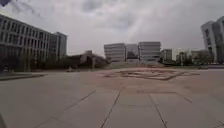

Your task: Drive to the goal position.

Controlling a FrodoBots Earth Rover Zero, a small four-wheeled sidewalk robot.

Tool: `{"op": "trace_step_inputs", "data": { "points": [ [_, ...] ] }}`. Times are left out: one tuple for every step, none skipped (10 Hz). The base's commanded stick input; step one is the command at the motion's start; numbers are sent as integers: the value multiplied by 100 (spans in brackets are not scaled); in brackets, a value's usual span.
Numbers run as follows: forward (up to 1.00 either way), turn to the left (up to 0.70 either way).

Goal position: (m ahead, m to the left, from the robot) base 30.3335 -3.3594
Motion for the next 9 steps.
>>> {"op": "trace_step_inputs", "data": {
  "points": [
    [70,-1],
    [70,-1],
    [70,-1],
    [70,-1],
    [70,-1],
    [70,-1],
    [70,-1],
    [70,-1],
    [70,-1]
  ]
}}
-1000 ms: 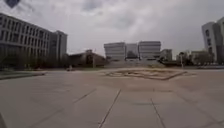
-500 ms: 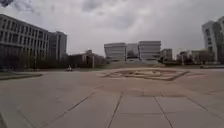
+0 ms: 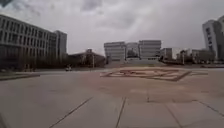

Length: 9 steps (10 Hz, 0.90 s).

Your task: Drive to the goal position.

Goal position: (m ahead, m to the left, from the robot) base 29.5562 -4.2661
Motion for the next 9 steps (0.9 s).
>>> {"op": "trace_step_inputs", "data": {
  "points": [
    [70,-1],
    [70,-1],
    [70,-1],
    [70,-1],
    [70,-1],
    [70,-1],
    [70,-1],
    [70,-1],
    [70,-1]
  ]
}}
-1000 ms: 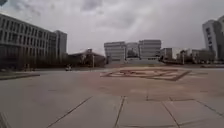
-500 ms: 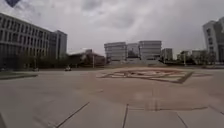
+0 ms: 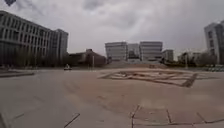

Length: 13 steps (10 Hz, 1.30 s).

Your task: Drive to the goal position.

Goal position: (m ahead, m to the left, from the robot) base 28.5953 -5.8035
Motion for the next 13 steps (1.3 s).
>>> {"op": "trace_step_inputs", "data": {
  "points": [
    [70,-1],
    [70,-1],
    [70,-1],
    [70,-1],
    [70,-1],
    [70,-1],
    [70,-1],
    [70,2],
    [70,12],
    [70,25],
    [70,34],
    [70,34],
    [70,34]
  ]
}}
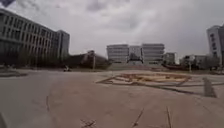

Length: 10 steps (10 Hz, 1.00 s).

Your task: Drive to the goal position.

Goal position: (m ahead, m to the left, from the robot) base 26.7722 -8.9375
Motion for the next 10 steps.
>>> {"op": "trace_step_inputs", "data": {
  "points": [
    [70,34],
    [70,31],
    [70,25],
    [70,6],
    [70,-1],
    [70,-1],
    [70,-1],
    [70,-1],
    [70,-1],
    [70,-1]
  ]
}}
